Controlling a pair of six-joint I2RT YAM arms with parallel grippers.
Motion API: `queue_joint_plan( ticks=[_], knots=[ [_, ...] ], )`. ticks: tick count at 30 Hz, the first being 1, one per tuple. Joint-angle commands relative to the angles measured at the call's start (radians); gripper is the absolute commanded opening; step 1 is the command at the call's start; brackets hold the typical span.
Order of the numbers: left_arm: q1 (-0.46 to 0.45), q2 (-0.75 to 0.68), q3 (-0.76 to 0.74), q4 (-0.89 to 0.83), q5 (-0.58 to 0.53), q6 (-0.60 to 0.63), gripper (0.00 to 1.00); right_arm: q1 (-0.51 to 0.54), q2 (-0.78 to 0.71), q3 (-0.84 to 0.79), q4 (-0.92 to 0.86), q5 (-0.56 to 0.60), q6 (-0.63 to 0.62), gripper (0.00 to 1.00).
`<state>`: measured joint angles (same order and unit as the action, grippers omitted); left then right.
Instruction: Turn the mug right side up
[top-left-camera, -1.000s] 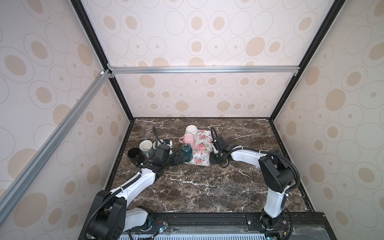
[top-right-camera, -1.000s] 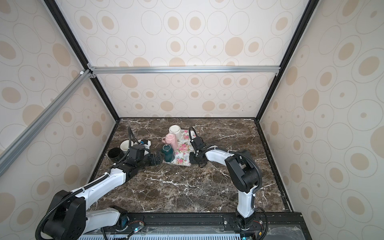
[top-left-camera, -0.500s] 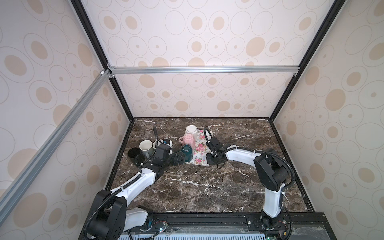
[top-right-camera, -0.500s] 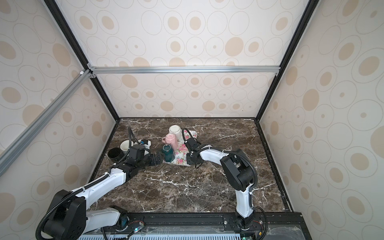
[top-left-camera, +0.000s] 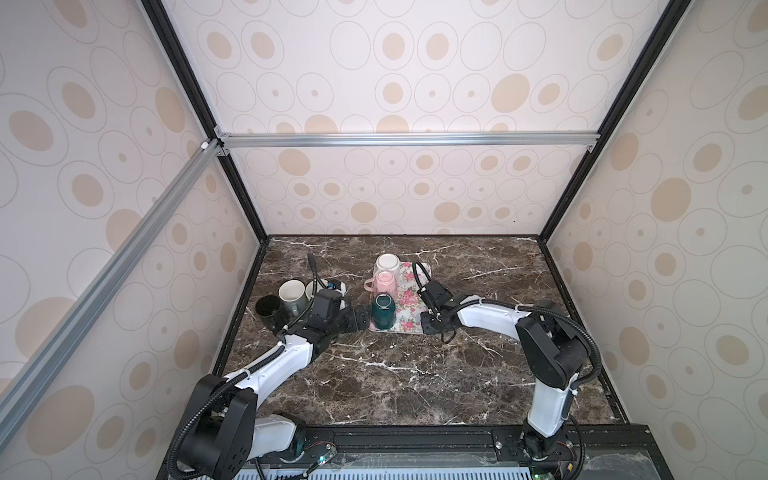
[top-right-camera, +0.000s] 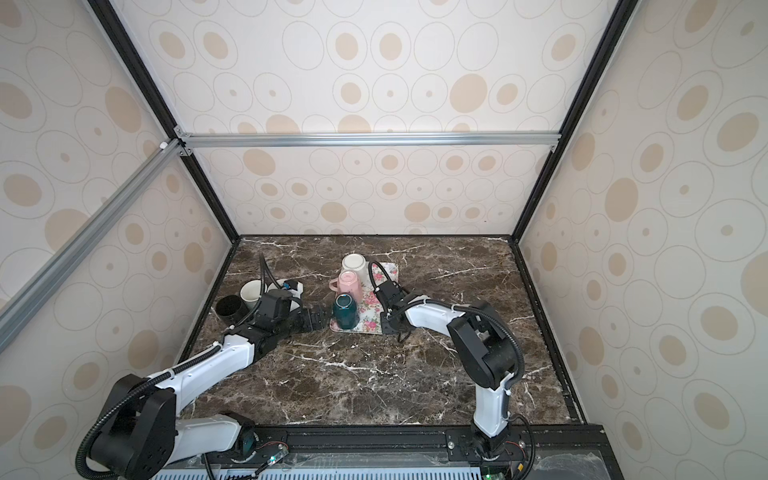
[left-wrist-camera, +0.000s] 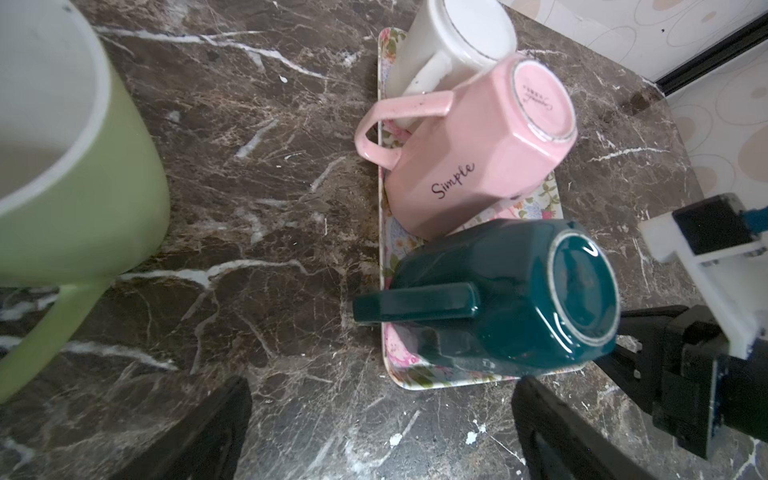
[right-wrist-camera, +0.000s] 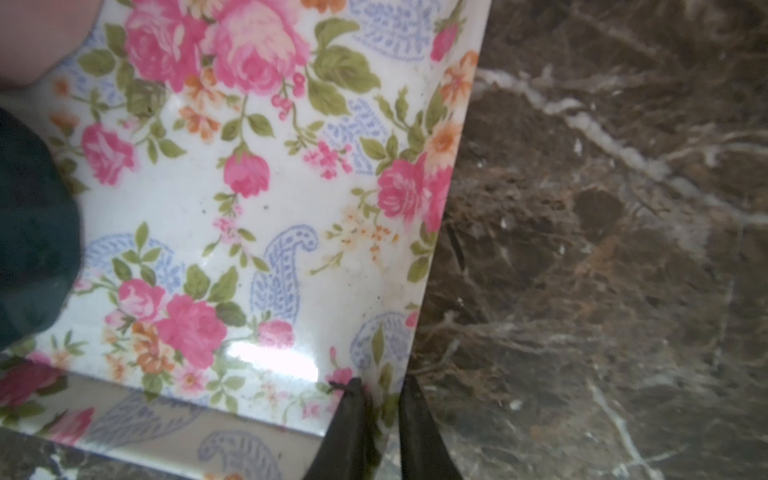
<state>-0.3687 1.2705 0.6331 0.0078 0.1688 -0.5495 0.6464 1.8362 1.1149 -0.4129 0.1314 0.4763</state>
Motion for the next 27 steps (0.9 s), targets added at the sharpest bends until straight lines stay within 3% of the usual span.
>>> queue_joint_plan(
  ticks=[1,12,18,22,27],
  knots=[
    [-0.009,0.015,0.043,0.021,0.017,0.028,0.99,-0.02,-0.004,-0.089,-0.142,0.005,-0.03,0.18],
    [-0.062,0.065,0.093,0.031,0.025,0.06,0.98,-0.059,-0.132,-0.231,-0.15,-0.001,-0.061,0.19],
    [-0.097,0.093,0.126,0.068,0.143,0.152,0.98,-0.149,-0.263,-0.322,-0.168,-0.095,-0.04,0.18],
    [-0.103,0.096,0.17,0.066,0.158,0.213,0.98,-0.223,-0.385,-0.362,-0.176,-0.128,-0.03,0.3],
    [-0.116,0.093,0.181,0.089,0.211,0.294,0.98,-0.269,-0.413,-0.32,-0.218,-0.117,-0.043,0.36]
  ],
)
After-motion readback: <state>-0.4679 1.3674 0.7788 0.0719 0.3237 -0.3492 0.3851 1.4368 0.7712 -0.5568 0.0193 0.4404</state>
